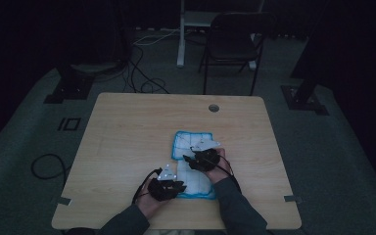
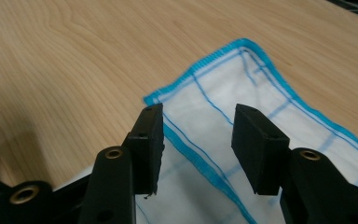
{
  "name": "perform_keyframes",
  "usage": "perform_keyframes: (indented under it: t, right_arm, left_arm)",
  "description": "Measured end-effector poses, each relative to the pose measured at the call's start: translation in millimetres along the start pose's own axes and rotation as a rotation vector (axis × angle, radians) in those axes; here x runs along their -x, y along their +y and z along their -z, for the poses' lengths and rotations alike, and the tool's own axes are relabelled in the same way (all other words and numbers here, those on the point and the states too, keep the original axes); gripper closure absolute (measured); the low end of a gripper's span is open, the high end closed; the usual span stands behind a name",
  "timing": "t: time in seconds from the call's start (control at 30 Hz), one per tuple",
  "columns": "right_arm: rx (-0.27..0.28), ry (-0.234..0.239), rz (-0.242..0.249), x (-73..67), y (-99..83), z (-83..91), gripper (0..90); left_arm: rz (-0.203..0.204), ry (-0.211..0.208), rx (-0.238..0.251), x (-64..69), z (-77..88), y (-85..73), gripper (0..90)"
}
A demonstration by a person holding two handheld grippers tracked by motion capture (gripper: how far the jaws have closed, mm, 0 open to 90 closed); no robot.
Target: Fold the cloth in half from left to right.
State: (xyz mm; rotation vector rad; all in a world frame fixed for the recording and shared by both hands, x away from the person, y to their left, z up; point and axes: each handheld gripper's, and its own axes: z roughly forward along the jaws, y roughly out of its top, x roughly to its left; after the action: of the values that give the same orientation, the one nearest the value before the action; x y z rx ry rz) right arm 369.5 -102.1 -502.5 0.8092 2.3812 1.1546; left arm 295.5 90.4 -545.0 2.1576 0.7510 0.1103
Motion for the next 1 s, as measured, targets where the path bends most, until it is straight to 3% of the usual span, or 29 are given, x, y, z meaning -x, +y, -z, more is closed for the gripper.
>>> perform_keyframes:
  t: [0.37, 0.67, 0.87, 1.0]
  right_arm:
    - [-0.037, 0.048, 0.056, -15.3, 12.1, -33.1, 57.6]
    - [-0.088, 0.063, 0.054, -19.3, 16.0, -58.0, 55.0]
    - [-0.135, 0.032, 0.083, -20.7, 12.6, -71.3, 53.2]
    - [-0.145, 0.007, 0.101, -21.0, 13.3, -73.0, 60.1]
  left_arm:
    - [-0.010, 0.007, 0.002, 1.1, 0.0, -0.5, 75.4]
    - [-0.011, 0.009, 0.004, 1.8, 0.0, -0.8, 75.4]
    - [-0.011, 0.008, 0.004, 1.8, 0.0, -0.9, 75.3]
    - [-0.010, 0.008, 0.005, 1.7, 0.0, -1.0, 75.2]
